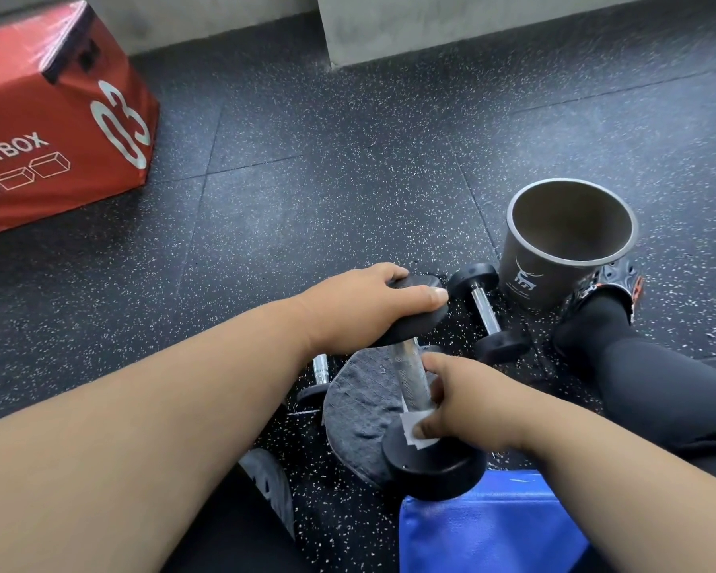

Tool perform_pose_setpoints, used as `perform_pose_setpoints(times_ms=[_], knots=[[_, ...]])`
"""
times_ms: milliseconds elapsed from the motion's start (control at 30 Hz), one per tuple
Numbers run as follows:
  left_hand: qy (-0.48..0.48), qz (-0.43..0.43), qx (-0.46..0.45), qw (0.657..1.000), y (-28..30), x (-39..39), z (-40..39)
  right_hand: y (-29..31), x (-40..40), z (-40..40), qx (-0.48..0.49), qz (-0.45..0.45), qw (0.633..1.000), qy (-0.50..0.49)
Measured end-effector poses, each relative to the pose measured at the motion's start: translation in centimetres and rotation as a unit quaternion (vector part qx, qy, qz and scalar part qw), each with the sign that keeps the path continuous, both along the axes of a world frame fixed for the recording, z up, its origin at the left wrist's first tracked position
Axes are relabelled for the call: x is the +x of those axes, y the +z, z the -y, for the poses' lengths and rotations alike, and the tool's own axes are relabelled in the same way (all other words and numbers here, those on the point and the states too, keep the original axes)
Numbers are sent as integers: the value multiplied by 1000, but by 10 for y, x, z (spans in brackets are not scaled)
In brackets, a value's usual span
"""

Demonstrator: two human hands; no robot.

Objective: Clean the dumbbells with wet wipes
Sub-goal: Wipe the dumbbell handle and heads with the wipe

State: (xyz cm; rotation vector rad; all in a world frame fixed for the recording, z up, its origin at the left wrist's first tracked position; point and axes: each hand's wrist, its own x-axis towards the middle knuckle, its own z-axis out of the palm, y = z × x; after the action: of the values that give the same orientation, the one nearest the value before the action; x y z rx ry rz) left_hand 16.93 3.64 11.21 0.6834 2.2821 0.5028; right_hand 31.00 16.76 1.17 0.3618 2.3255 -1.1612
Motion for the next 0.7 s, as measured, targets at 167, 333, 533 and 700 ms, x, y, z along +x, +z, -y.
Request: perform_pose_setpoints(times_ms=[167,333,533,700], knots=[[3,3,0,1000,1,0,1,-5,-3,-5,-63,-7,998,-11],[-7,0,-2,1000,0,-2,1,-1,-4,-8,-112,-16,993,-37],[-14,-3,-2,1000,-2,-2,2,1,-3,-2,-67,19,997,23],[-13,-3,-4,1000,-2,-2,2,7,-3,4,-10,23,999,45]])
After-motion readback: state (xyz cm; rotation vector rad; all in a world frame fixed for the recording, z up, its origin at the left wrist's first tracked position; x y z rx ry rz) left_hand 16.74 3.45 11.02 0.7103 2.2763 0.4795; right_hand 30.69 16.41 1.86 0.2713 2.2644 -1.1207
